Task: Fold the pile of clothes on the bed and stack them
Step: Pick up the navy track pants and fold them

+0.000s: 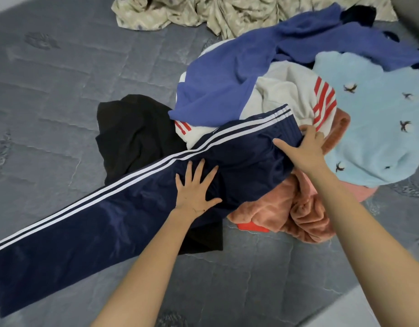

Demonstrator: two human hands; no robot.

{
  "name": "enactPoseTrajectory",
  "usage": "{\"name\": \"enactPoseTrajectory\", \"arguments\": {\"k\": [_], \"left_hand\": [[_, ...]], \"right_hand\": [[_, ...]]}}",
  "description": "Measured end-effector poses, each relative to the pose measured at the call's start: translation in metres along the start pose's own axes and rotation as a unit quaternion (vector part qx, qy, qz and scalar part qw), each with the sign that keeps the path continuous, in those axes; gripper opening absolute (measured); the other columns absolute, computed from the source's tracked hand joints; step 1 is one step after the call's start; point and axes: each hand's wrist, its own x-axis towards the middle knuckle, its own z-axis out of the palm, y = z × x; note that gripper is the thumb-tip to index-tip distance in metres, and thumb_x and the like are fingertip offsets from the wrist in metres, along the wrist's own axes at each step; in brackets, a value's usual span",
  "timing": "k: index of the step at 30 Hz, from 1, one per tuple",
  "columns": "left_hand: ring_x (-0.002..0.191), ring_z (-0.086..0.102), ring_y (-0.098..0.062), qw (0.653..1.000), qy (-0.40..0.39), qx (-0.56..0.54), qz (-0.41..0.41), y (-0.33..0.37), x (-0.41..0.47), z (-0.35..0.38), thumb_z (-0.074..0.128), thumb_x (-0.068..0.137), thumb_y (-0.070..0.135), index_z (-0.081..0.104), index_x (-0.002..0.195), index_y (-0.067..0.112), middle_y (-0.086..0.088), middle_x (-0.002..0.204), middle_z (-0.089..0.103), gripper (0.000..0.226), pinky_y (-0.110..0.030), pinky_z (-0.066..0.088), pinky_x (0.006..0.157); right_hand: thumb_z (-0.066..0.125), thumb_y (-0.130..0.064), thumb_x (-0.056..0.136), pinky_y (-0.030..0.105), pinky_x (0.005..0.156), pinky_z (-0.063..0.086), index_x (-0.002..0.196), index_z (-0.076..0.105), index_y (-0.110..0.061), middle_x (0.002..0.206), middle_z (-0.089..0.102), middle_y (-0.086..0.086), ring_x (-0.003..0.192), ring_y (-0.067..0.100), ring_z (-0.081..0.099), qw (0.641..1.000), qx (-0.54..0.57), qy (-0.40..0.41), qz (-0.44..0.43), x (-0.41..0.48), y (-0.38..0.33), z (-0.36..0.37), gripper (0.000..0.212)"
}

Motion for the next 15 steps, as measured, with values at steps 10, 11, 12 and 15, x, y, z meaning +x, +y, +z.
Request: {"name": "enactPoseTrajectory", "arguments": {"k": [10, 11, 12, 15], "left_hand": [[0.114, 0.052, -0.008, 0.85, 0.241, -0.468, -0.01, 0.019, -0.053, -0.039, 0.055, 0.095, 0.026, 0.057, 0.127, 0.021, -0.001, 0.126, 0.056, 0.032, -0.032, 0.042, 0.099], [0.105, 0.057, -0.006, 0.804, 0.218, -0.553, -0.019, 0.019, -0.061, -0.053, 0.054, 0.097, 0.023, 0.057, 0.124, 0.023, 0.0, 0.12, 0.06, 0.028, -0.027, 0.046, 0.091], [0.1, 0.061, -0.007, 0.754, 0.189, -0.628, -0.026, 0.017, -0.071, -0.067, 0.051, 0.097, 0.025, 0.057, 0.123, 0.026, 0.0, 0.116, 0.062, 0.026, -0.026, 0.049, 0.087], [0.101, 0.063, -0.013, 0.675, 0.151, -0.721, -0.051, -0.01, -0.095, -0.086, 0.045, 0.092, 0.047, 0.053, 0.122, 0.035, 0.003, 0.118, 0.064, 0.033, -0.029, 0.053, 0.085]], "right_hand": [[0.076, -0.029, 0.079, 0.023, 0.068, 0.053, 0.104, 0.065, -0.013, 0.099, 0.07, 0.002, 0.081, 0.009, 0.066, 0.963, 0.265, -0.018, 0.048, -0.051, -0.071, 0.003, 0.032], [0.075, -0.028, 0.081, 0.024, 0.072, 0.054, 0.101, 0.064, -0.016, 0.096, 0.07, -0.002, 0.084, 0.008, 0.066, 0.96, 0.277, -0.028, 0.025, -0.064, -0.083, 0.011, 0.026], [0.073, -0.027, 0.083, 0.025, 0.076, 0.054, 0.099, 0.064, -0.019, 0.095, 0.069, -0.004, 0.087, 0.009, 0.066, 0.96, 0.278, -0.044, 0.0, -0.078, -0.095, 0.022, 0.021], [0.064, -0.03, 0.09, 0.028, 0.081, 0.05, 0.102, 0.06, -0.019, 0.095, 0.067, -0.007, 0.09, 0.01, 0.063, 0.964, 0.212, -0.128, -0.094, -0.127, -0.122, 0.064, 0.017]]}}
